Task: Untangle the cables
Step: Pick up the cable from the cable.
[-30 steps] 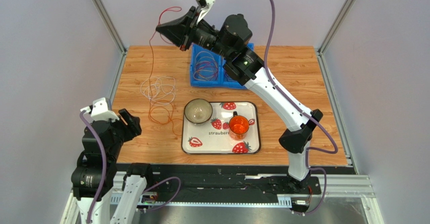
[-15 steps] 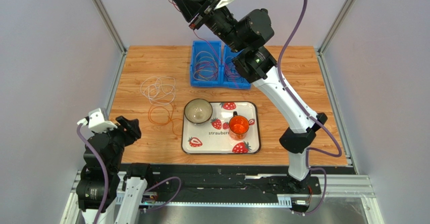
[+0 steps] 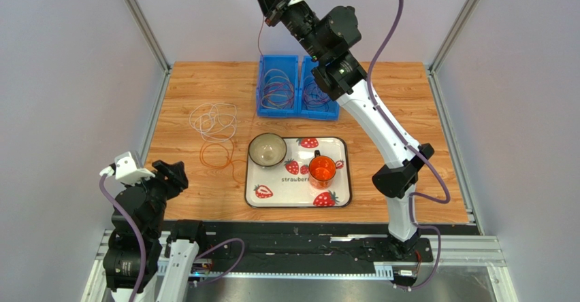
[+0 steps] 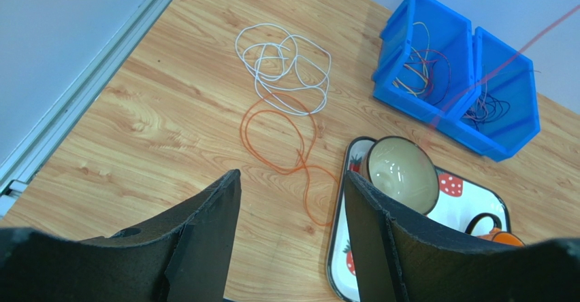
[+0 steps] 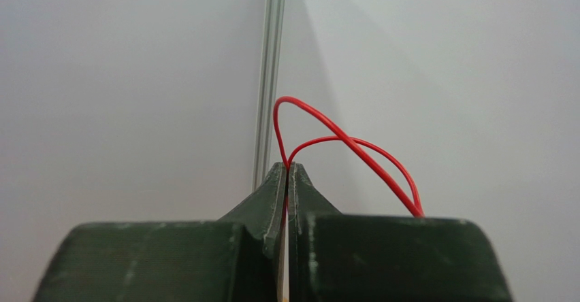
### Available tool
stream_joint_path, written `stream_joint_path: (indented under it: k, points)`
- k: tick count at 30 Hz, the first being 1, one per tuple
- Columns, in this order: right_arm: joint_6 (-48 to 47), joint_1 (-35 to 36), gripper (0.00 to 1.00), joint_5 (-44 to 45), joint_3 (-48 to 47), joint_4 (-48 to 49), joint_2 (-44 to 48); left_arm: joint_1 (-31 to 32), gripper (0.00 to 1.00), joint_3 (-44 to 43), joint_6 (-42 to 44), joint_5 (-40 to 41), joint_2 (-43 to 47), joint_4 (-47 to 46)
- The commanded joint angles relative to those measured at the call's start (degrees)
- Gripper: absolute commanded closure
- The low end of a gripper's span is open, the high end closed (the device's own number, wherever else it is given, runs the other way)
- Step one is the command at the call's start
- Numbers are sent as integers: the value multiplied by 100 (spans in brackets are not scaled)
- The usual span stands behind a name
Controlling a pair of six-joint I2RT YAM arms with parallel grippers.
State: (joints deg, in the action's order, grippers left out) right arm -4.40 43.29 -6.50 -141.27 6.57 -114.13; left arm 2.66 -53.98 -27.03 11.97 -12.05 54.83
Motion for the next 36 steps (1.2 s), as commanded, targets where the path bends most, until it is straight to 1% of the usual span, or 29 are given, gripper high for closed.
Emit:
stream_joint_path:
  k: [1,11,17,21,29,32,36]
  points:
    - [-43,-145,100,53,-155,406,-250,24,34,45,-75,87,1,-192]
    - [-184,-233,100,79,-181,1197,-970,24,35,71,-136,192,-51,-166]
    - [115,-523,100,26,-392,1611,-1383,24,35,63,-154,245,-95,-139]
    - [54,-742,100,-44,-463,1856,-1560,24,35,63,-171,288,-122,-121]
    - [379,-1068,100,-149,-550,2489,-1920,24,35,54,-206,341,-192,-95]
    - [388,-1103,100,-141,-568,2867,-2052,24,36,45,-215,350,-227,-78]
    - [405,-1138,100,96,-612,3683,-2254,24,36,45,-215,368,-253,-78]
